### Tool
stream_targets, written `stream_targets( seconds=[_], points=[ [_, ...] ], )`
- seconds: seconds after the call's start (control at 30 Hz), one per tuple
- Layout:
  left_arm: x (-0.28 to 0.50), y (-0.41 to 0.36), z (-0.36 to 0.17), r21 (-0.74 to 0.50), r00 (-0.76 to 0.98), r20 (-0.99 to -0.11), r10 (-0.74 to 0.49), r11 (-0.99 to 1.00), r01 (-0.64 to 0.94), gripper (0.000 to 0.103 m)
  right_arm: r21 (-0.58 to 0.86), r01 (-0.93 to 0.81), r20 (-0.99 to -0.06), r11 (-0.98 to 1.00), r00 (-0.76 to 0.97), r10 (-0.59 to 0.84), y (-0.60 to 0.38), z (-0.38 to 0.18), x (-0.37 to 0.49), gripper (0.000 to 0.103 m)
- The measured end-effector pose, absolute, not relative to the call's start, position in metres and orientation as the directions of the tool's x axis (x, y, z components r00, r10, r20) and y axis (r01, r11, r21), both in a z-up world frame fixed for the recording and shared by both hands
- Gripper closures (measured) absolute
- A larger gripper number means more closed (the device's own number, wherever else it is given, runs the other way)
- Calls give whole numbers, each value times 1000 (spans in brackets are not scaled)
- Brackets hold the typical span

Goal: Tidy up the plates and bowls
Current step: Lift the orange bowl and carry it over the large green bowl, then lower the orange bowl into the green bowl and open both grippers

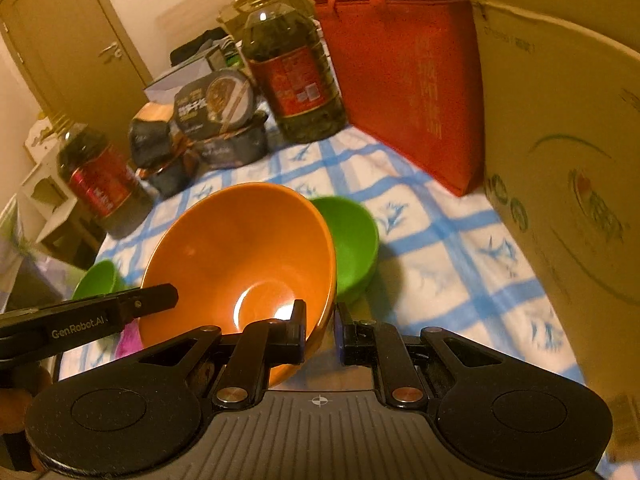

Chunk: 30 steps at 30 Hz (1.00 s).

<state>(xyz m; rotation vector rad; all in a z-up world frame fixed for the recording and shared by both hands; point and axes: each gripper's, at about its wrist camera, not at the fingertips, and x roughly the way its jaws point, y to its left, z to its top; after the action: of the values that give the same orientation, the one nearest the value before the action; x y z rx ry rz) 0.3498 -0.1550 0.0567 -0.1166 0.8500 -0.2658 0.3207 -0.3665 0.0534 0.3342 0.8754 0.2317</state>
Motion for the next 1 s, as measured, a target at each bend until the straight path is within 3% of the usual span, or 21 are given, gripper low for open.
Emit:
stream_targets(
  seconds=[0.5, 1.0],
  points=[
    [429, -163, 18, -201, 582, -771, -258, 966, 163, 94, 356, -56, -748, 933, 581, 320, -370, 18, 403, 89],
    [446, -169, -9, -203, 563, -786, -257, 966, 158, 94, 308, -57, -773, 950, 568, 284, -368, -4, 419, 89]
  ],
)
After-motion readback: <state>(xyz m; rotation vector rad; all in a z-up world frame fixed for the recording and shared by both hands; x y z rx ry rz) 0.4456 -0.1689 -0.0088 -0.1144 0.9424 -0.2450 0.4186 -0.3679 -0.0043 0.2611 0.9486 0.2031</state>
